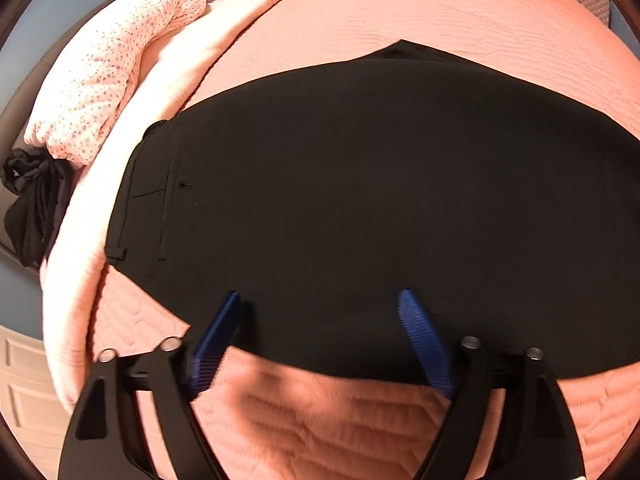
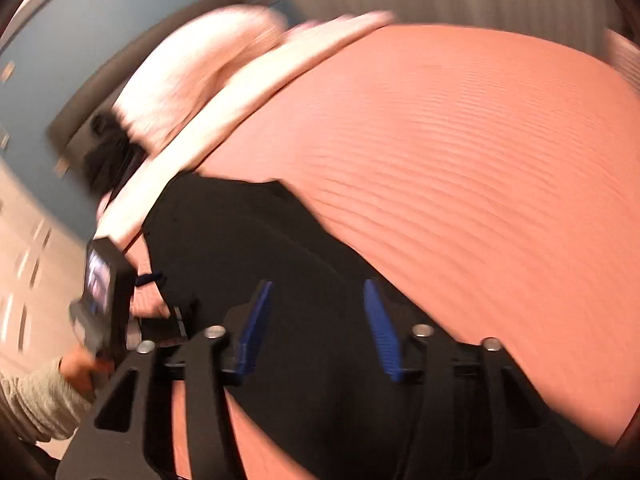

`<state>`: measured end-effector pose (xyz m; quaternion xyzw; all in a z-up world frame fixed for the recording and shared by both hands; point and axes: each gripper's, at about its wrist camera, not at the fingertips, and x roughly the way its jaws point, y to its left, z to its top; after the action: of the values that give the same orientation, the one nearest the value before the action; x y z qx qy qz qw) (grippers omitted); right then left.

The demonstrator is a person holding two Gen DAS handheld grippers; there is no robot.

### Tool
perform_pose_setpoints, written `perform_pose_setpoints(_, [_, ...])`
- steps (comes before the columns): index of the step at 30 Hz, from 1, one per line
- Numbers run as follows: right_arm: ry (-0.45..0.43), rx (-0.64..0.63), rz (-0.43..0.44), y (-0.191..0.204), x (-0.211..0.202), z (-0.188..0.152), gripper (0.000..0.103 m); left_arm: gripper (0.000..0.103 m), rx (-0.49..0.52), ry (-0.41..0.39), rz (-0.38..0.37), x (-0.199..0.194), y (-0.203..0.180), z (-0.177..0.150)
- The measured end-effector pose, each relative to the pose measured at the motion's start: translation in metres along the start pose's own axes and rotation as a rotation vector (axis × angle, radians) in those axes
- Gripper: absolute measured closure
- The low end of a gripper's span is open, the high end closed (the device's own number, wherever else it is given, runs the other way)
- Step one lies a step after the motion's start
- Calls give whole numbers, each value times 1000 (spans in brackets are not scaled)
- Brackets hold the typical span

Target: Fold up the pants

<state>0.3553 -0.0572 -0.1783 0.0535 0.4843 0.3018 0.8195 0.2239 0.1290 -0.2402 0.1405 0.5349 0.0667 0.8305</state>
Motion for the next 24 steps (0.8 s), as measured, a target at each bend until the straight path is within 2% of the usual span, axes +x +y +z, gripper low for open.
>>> perform_pose_setpoints(2, [88, -45, 42, 10, 60, 35, 59, 16, 0, -17, -29, 5, 5, 1])
perform_pose_setpoints(5, [188, -102, 54, 31, 118, 52, 59, 16, 4, -42, -83, 10, 13, -2])
perform_pose_setpoints(8, [250, -150, 44, 34, 143, 56, 59, 15, 12, -67, -124, 12, 19, -7])
perform_pose_setpoints(9, [258, -170, 42, 34, 149, 56, 69, 15, 18, -77, -133, 14, 21, -8])
perform_pose_setpoints(10, [269, -189, 40, 38, 152, 55, 103, 13, 22, -81, -134, 14, 22, -9])
perform_pose_setpoints(12, [232, -245, 16, 46, 143, 63, 102, 11, 27, -91, -137, 16, 25, -10])
perform_pose_setpoints(14, [114, -284, -26, 43, 120, 81, 102, 11, 16, -89, -153, 17, 28, -10])
perform_pose_setpoints(15, [108, -276, -44, 33, 123, 87, 102, 11, 18, -92, -154, 17, 29, -10])
perform_pose_setpoints(16, [137, -241, -60, 19, 133, 88, 101, 11, 25, -96, -152, 17, 29, -10])
perform_pose_setpoints(17, [182, -207, -163, 3, 145, 86, 101, 11, 28, -92, -147, 18, 29, -10])
perform_pose_setpoints(18, [159, -212, -245, -4, 144, 84, 101, 11, 28, -90, -147, 18, 30, -9])
perform_pose_setpoints(19, [92, -185, -247, -7, 130, 83, 101, 11, 27, -89, -149, 19, 31, -9])
perform_pose_setpoints(21, [-20, -95, -155, -8, 100, 78, 98, 11, 23, -89, -156, 19, 34, -9])
perform_pose_setpoints(22, [-58, -56, -81, -1, 86, 70, 98, 11, 23, -92, -157, 19, 34, -9])
perform_pose_setpoints(24, [-27, -89, 25, 23, 86, 58, 98, 10, 16, -99, -156, 19, 38, -9])
